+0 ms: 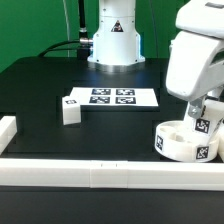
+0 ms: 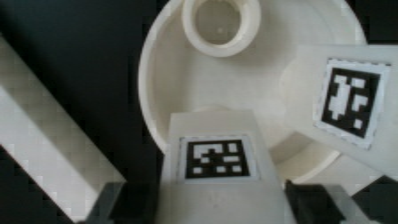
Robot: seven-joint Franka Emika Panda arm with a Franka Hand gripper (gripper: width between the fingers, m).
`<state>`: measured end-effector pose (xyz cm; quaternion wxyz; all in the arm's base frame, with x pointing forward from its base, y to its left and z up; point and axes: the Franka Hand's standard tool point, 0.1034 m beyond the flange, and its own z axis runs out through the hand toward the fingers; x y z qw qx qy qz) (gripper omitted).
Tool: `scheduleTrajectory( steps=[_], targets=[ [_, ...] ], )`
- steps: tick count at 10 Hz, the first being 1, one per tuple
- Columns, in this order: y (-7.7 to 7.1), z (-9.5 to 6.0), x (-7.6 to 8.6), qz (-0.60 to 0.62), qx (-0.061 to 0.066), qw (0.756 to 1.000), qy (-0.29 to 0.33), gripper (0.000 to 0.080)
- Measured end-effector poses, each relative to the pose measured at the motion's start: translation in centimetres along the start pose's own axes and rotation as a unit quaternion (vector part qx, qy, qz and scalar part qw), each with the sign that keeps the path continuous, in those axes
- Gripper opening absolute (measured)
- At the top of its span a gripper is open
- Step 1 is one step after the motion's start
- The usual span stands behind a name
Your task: Assemble stool
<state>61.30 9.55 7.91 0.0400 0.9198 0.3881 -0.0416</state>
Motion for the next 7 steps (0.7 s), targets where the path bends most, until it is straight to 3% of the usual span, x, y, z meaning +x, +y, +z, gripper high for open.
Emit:
scheduleTrajectory(
  steps=[2, 7],
  targets=[
    [-0.40, 0.29, 0.15, 0.095, 0.014, 0.995, 0.005, 0.0341],
    [-0.45, 0.30, 0.18, 0.250, 0.016, 0.968, 0.003, 0.0341]
  ],
)
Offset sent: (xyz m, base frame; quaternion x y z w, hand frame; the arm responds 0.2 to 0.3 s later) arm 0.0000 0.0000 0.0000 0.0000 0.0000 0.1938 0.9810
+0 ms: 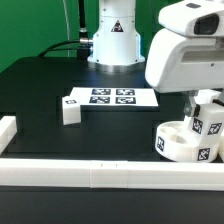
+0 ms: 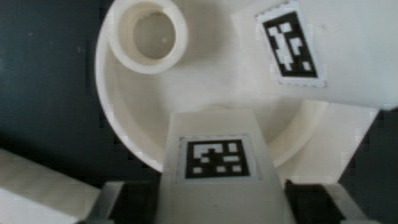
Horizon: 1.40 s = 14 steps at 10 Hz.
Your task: Assemble stool
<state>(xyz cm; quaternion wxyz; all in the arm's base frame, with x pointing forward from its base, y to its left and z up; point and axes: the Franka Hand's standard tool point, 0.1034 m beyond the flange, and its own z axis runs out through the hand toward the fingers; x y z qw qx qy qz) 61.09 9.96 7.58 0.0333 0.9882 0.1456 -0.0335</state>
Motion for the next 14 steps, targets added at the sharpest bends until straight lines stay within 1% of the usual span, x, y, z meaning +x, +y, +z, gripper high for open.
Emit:
scheduleTrajectory(
  steps=[4, 6, 7, 8, 9, 12, 13, 14],
  targets=[
    [0.4, 0.0, -0.1, 0.100, -0.001, 0.995, -0.001, 0.0341],
    [0.6, 0.0, -0.1, 0.172, -0.001, 0.985, -0.001, 0.0341],
    [0.9, 0.1, -0.2, 0.217, -0.002, 0.976, 0.001, 0.0341],
    [1.2, 0.2, 0.0, 0.250, -0.001, 0.968, 0.019, 0.0341],
    [1.4, 0.3, 0.0, 0.302, 0.001, 0.953, 0.035, 0.0341],
    [2.2, 0.3, -0.1, 0.395, 0.001, 0.918, 0.040, 0.0341],
    [2.4, 0.3, -0.1, 0.410, 0.001, 0.911, 0.040, 0.0341],
    [2.3, 0.3, -0.1, 0.408, 0.001, 0.912, 0.040, 0.0341]
  ],
)
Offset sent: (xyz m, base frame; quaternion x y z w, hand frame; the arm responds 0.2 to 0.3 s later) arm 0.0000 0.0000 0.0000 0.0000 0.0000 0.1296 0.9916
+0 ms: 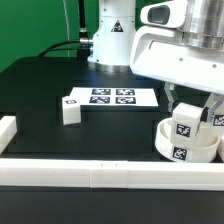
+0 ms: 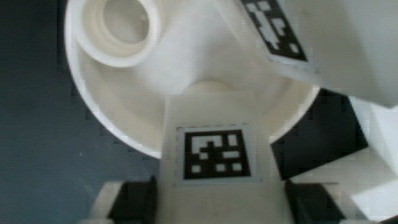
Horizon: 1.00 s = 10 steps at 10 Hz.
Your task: Assemble stool
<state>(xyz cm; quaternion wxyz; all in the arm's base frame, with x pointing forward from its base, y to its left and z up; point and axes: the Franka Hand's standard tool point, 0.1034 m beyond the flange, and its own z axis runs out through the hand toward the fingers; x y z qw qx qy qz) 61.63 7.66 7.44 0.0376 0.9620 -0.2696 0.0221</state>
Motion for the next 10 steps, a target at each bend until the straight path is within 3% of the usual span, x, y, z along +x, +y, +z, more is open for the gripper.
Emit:
scheduleTrajectory(
  steps=[1, 2, 3, 5, 7, 10],
  targets=[
    [0.0, -0.1, -0.1, -0.003, 0.000, 1.000, -0.002, 0.0341],
    [0.1, -0.6, -0.1, -0.008, 0.002, 1.000, -0.008, 0.0504],
    [0.1, -1.2, -0.1, -0.014, 0.008, 1.000, -0.008, 0.0618],
    [1.0, -2.7, 0.2, -0.047, 0.018, 0.999, -0.011, 0.0640],
    [3.1, -4.3, 0.9, -0.076, 0.022, 0.997, -0.011, 0.0648],
    [2.8, -4.1, 0.7, -0.079, 0.021, 0.997, -0.012, 0.0649]
  ],
)
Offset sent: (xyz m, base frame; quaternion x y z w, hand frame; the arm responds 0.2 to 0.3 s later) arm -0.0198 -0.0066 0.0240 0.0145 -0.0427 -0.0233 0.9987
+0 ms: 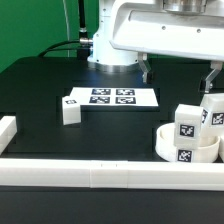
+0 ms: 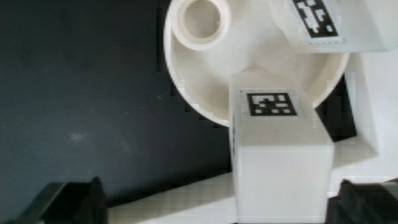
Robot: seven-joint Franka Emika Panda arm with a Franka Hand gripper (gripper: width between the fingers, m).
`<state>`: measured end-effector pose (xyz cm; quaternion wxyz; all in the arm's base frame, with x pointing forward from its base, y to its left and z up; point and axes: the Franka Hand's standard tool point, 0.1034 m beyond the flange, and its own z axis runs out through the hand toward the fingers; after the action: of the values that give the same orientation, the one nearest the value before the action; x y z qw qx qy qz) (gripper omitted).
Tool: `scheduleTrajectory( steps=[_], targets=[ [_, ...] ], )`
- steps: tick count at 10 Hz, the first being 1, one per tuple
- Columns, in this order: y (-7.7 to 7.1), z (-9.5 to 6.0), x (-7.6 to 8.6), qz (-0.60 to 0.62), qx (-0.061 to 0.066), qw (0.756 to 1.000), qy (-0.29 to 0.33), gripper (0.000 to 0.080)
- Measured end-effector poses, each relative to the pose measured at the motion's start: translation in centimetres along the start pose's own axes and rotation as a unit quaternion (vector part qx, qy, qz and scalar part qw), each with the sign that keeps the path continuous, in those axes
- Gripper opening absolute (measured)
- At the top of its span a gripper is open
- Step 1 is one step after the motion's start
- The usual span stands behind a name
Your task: Assemble stool
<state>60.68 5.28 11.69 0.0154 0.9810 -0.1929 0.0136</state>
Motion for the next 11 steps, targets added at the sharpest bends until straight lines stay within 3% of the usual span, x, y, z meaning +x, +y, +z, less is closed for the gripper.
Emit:
scheduleTrajectory(
  steps=[3, 5, 6, 7, 8, 11],
  targets=[
    [0.3, 0.2, -0.1, -0.015, 0.000, 1.000, 0.001, 0.0649],
    [4.2, 1.2, -2.0, -0.067, 0.003, 0.998, -0.007, 0.0649],
    [7.0, 1.4, -2.8, -0.077, 0.005, 0.997, -0.016, 0.0649],
    [9.7, 1.3, -2.3, -0.094, 0.005, 0.995, -0.018, 0.0649],
    [11.0, 1.3, -1.9, -0.092, 0.004, 0.996, -0.017, 0.0649],
    [10.5, 1.4, -2.1, -0.098, 0.004, 0.995, -0.018, 0.0649]
  ],
)
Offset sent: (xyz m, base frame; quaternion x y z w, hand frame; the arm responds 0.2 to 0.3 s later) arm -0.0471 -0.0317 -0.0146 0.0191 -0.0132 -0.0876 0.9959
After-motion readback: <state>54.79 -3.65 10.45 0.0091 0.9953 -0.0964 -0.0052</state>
